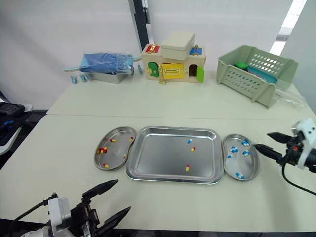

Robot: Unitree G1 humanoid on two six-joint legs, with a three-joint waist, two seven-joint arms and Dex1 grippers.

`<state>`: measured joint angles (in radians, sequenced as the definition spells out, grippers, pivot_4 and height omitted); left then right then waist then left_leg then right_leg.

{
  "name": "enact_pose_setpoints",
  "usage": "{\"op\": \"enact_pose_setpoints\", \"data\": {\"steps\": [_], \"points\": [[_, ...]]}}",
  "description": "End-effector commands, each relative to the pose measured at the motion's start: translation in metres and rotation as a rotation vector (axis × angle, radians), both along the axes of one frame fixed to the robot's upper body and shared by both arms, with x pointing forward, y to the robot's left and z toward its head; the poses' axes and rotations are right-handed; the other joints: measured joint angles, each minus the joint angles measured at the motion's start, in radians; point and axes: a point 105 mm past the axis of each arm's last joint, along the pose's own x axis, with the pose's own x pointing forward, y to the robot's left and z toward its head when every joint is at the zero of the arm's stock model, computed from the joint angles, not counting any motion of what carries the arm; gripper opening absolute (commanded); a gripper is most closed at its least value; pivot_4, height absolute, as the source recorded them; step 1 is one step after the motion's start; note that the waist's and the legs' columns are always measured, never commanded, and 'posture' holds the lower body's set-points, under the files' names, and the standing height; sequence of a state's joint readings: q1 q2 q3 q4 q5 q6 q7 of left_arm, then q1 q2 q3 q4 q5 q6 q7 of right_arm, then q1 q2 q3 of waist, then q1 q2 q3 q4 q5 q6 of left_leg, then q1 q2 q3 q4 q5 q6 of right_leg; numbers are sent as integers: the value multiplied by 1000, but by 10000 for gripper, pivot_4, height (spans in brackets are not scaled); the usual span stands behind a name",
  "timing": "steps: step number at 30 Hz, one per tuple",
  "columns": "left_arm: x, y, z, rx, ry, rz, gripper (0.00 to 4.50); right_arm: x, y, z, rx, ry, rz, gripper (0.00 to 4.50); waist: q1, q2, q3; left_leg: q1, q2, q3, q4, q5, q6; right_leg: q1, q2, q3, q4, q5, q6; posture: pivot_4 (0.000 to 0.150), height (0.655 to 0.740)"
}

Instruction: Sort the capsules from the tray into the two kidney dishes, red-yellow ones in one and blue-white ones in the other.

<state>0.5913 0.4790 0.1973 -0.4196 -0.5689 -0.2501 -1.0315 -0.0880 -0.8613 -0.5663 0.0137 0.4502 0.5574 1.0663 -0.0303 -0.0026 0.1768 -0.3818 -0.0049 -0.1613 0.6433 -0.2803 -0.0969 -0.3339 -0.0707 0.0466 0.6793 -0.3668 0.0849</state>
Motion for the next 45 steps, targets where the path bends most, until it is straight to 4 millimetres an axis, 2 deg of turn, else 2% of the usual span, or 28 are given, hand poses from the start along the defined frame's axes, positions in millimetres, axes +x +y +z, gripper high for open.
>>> {"op": "enact_pose_setpoints", "data": {"steps": [1, 9, 19, 26, 28, 30, 34, 39, 42, 45], "points": [[-1, 4, 6, -13, -19, 53, 45000, -6, -30, 19, 13, -173, -174, 44834, -5, 0, 0, 0, 0, 0, 0, 0, 0, 0, 0, 0, 0, 0, 0, 1500, 7400], [-7, 8, 2, -14, 2, 96, 45000, -15, -56, -14, 49, -189, -377, 44834, -11, 1, -1, 1, 0, 1, 0, 0, 0, 1, 0, 1, 1, 0, 0, 1500, 7400], [-9, 12, 6, -4, 2, 127, 45000, -19, -53, -25, 29, -151, -337, 44834, -10, 2, -1, 1, 0, 1, 0, 0, 0, 1, 0, 1, 0, 0, 0, 1500, 7400], [-8, 11, 5, -6, -1, 134, 45000, -23, -50, -21, -4, -146, -278, 44834, -10, 2, -1, 1, 0, 1, 0, 0, 0, 1, 0, 1, 0, 0, 0, 1500, 7400], [-7, 11, 6, -3, -5, 132, 45000, -28, -40, -17, -7, -149, -208, 44834, -10, 2, -1, 1, 0, 1, 0, 0, 0, 1, 0, 1, 0, 0, 0, 1500, 7400], [-3, 13, 8, 6, -6, 125, 45000, -38, -21, -11, 10, -128, -111, 44834, -7, 3, -2, 1, 0, 1, 0, 0, 0, 1, 0, 1, 0, 0, 0, 1500, 7400], [10, 16, 16, 8, -17, 130, 45000, -67, 27, -20, 12, -53, 98, 44834, -2, 3, -2, 1, 0, 0, 0, 0, 0, 1, 0, 1, 0, 0, 0, 1500, 7400], [34, 12, 28, 8, -22, 102, 45000, -102, 82, -24, 70, -16, 265, 44834, 3, 3, -3, 0, 0, -1, 0, 0, 0, 2, 0, 0, 0, 0, 0, 1500, 7400], [47, 10, 33, 29, -1, 57, 45000, -119, 104, -29, 71, -7, 332, 44834, 1, 2, -3, 1, 0, -1, 0, 0, 0, 2, 0, -1, 0, 0, 0, 1500, 7400], [58, 7, 36, 85, 46, -8, 45000, -130, 118, -34, 36, -25, 374, 44834, -3, 2, -3, 2, 0, -1, 0, 0, 0, 2, 1, -1, 1, 0, 0, 1500, 7400]]}}
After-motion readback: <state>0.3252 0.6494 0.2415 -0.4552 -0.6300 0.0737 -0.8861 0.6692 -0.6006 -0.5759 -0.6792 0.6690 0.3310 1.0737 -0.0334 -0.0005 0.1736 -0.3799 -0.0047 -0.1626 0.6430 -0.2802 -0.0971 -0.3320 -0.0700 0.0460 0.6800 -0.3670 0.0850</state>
